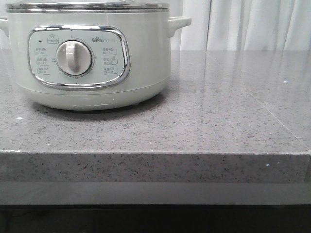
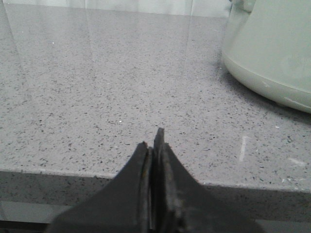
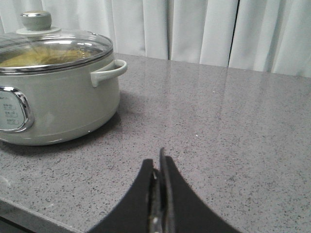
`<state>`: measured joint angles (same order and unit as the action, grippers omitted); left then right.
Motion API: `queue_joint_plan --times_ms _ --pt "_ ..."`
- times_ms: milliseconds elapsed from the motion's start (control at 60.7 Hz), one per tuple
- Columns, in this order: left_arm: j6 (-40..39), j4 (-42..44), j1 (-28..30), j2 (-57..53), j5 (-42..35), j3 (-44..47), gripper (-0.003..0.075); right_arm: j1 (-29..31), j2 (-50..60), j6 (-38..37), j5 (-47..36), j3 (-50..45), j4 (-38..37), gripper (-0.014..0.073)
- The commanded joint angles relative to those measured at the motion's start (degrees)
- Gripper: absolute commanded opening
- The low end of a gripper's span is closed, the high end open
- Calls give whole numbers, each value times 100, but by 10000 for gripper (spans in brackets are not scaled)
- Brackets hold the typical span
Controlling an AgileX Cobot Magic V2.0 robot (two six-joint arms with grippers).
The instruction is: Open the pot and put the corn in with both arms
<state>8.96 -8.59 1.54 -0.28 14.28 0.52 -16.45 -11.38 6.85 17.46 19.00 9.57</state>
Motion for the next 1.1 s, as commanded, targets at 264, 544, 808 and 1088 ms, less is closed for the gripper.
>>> queue_joint_plan --times_ms 264,544,808,1088 --pt "-53 -74 18 -139 -514 -19 -18 38 -54 50 -511 149 -32 -71" --pt "-53 -74 18 -139 -514 -19 -18 105 -20 50 -844 -151 -232 -71" --pt "-53 -74 18 -139 -514 -19 -18 1248 870 50 -1215 -1659 -397 -71" --pt "-53 -74 18 -130 -514 -19 -18 1684 1322 50 -889 -2042 -341 -71"
